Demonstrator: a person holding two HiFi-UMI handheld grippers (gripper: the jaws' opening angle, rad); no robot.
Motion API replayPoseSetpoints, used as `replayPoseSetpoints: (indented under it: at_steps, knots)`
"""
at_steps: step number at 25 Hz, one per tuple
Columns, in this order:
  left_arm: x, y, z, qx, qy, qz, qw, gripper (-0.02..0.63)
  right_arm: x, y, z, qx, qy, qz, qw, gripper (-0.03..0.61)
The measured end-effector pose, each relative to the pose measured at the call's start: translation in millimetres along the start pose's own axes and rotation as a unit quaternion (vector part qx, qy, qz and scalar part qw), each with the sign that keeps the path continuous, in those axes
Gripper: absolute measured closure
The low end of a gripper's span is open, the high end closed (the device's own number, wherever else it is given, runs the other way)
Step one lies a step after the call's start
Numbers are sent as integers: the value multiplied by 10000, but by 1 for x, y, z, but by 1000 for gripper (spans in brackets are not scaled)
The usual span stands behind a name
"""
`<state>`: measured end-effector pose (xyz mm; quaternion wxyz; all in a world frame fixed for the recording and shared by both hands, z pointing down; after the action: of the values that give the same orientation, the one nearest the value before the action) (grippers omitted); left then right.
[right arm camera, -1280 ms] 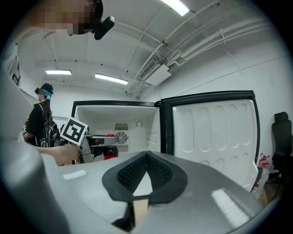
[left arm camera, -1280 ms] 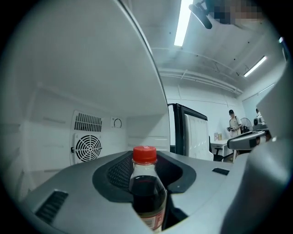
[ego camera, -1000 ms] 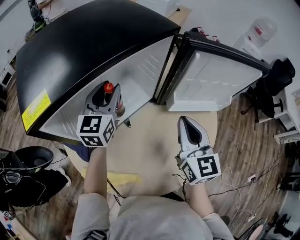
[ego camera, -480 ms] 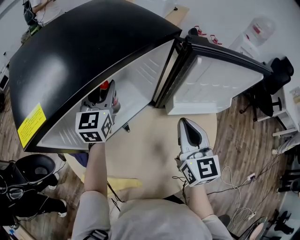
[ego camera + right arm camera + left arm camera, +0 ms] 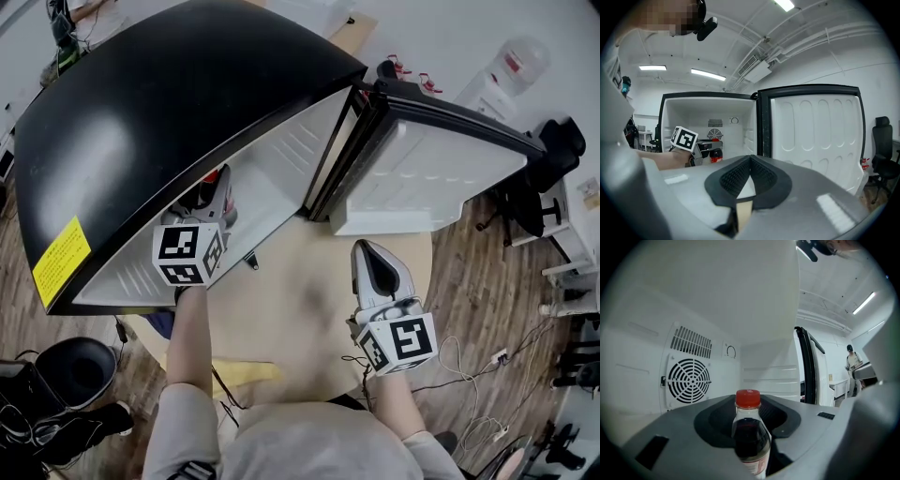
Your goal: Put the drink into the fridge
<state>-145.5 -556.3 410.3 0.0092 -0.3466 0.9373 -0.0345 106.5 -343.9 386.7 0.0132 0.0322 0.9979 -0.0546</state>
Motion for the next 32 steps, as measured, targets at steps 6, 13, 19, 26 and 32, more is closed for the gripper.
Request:
replayPoseSetpoints:
  at_steps: [6,13,19,26,32]
  knots:
    - [2,3,-1,-70,-14,47,10000,422,3,2,1,21,21,52,10000,569]
    - [-3,18,-3,-102,127,218,9996,396,6,12,4,-44,95,100,9999,569]
    - [-16,56,-6,-200,171,673,9974,513,11,23,7,-166,71,258,9995,569]
    - [-50,108,0,-85,281,953,9950,606,21,34,8,-290,-33,659,9974,569]
    - [-82,152,10,-114,366,1062,9936,606,27,45,10,-359,-50,1060,9937,569]
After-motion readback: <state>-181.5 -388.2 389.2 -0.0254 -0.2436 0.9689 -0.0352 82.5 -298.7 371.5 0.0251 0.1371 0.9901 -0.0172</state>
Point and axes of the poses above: the fingertips, and each gripper's own axes: y backward along the fingers, x to its left, z out of its top, the point moved 9 cm from there along y, backward along the fingers, and after that the axes turned 5 degrees about -z, right-handed, at the moved point
